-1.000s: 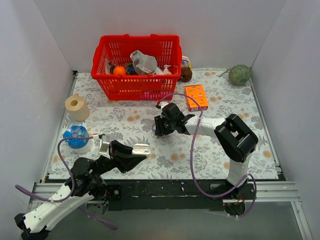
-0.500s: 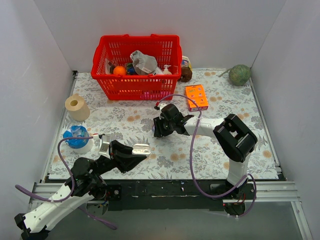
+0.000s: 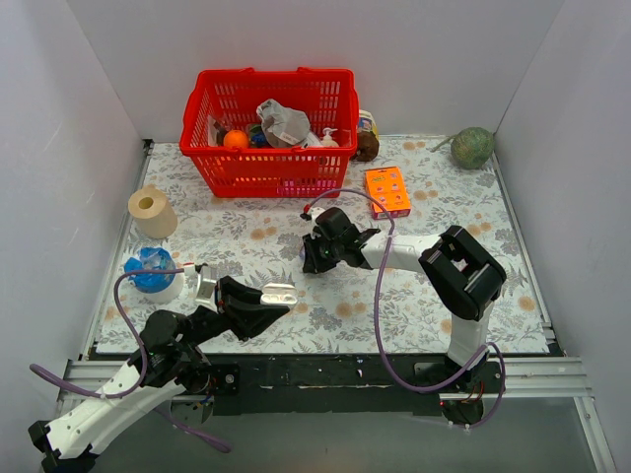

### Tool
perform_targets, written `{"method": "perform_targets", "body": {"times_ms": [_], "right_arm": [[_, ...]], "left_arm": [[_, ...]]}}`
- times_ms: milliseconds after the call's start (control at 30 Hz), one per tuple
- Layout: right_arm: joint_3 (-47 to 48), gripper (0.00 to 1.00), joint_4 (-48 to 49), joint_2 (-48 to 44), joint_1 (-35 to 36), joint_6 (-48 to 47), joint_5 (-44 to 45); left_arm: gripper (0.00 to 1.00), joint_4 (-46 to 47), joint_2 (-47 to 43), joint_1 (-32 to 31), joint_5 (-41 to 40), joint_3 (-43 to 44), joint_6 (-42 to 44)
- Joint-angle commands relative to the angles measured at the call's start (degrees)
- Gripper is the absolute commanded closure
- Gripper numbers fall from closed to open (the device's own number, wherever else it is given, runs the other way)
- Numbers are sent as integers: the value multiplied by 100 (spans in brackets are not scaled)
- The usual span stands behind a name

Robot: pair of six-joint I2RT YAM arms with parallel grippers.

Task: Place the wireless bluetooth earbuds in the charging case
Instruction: Pick up the earbud from the center of the board.

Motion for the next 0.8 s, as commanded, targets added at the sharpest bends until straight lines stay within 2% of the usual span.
{"method": "perform_targets", "body": {"times_ms": [0,33,133,300,400,767], "right_arm": [[-52,79,17,163,-13,-78,14],[-52,86,18,155,-13,-78,5],[-148,99,175,58,-13,-87,-39],[-456,99,431,-774,-13,-113,110],[-421,99,89,-1442,-13,-253,233],[-1282,99,-544,-3764,13,-228,278]], "left_arm": [[100,6,57,9,-50,136,-4],[100,6,48,9,-49,136,-4],[100,6,48,9,-58,136,-4],[100,-12,13,9,-49,144,22],[100,23,21,9,-76,162,40],[100,436,355,9,-172,223,-22]]}}
